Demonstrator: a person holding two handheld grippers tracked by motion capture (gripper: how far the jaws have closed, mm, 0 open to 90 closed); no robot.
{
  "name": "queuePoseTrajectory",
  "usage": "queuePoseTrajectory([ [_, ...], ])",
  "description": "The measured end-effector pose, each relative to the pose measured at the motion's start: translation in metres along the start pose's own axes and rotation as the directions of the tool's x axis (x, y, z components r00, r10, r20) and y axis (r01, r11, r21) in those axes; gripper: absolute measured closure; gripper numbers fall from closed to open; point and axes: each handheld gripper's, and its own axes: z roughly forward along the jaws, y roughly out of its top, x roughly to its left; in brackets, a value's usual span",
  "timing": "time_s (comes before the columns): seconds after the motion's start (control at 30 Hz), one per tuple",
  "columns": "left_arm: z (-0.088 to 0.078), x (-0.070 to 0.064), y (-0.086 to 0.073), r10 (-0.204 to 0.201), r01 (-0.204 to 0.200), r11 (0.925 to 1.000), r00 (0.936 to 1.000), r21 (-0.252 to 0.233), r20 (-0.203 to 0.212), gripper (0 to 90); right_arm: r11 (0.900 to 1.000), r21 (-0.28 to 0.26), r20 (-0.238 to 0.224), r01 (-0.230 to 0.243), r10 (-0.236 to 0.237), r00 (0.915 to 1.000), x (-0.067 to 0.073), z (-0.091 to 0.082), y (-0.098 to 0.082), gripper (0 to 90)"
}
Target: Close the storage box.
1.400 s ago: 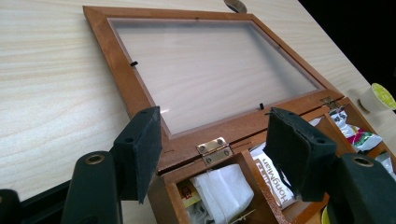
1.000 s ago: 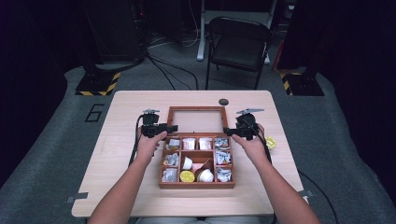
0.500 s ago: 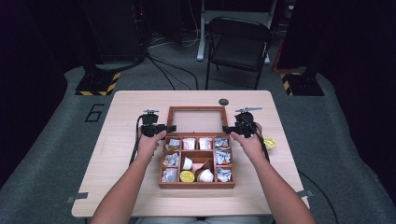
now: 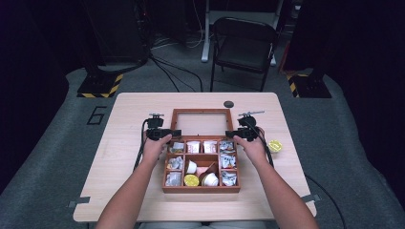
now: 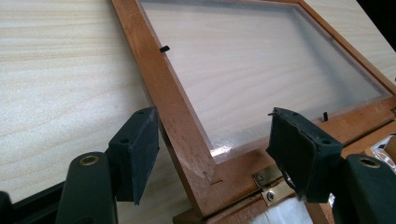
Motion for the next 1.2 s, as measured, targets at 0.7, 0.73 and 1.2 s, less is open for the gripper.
queuePoseTrajectory([
  [0.7, 0.01, 0.004, -0.001, -0.035, 0.035, 0.9993, 0.9994, 0.012, 0.006, 30.9, 0.999, 0.012, -0.048, -0.046, 0.047, 0.9978, 0.001, 0.017, 0.002, 32.5],
  [0.73, 0.011, 0.005, -0.001, -0.04, 0.04, 0.9991, 0.9992, 0.012, 0.01, 30.4, 0.999, 0.013, -0.048, -0.048, 0.049, 0.9977, 0.001, 0.017, 0.002, 31.9],
  [1.2, 0.018, 0.004, 0.005, -0.056, 0.056, 0.9974, 0.9983, 0.046, 0.017, 25.9, 0.996, 0.019, -0.071, -0.091, 0.093, 0.9931, -0.003, 0.023, 0.003, 30.4],
])
